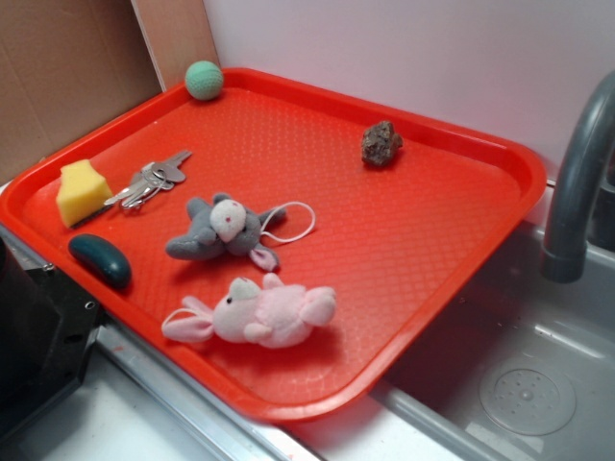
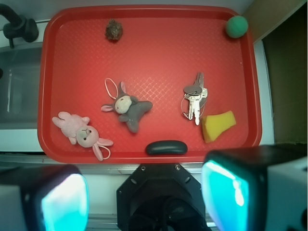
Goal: Grab the pink bunny.
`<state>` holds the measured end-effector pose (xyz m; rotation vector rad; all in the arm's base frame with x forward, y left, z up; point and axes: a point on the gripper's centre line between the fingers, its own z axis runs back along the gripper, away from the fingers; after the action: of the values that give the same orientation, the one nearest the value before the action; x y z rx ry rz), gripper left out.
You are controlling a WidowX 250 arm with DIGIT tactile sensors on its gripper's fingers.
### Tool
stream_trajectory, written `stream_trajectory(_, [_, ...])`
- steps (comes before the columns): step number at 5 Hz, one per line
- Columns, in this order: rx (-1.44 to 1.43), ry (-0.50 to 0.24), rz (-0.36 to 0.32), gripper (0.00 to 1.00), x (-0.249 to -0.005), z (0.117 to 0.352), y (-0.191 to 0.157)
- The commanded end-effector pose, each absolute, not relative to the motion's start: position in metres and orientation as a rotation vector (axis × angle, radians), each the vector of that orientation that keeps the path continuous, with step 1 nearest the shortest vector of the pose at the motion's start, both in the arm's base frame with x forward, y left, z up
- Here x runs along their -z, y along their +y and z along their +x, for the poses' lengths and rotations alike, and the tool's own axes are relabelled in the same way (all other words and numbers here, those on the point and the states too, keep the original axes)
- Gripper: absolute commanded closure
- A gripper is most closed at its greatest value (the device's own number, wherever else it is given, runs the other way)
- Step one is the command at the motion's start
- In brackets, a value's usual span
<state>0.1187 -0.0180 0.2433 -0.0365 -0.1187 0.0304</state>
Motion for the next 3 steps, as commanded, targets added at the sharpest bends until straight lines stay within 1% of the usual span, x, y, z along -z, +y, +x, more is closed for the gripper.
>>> stream_trajectory(1, [-0.030, -0.119, -0.037, 0.00, -0.243, 0.119, -0.018])
stream_trajectory(2, [0.222, -0.117, -0.013, 0.00, -0.193, 0.154, -0.048])
stream_trajectory(3, [0.439, -0.150, -0.039, 0.00, -0.147, 0.159, -0.085])
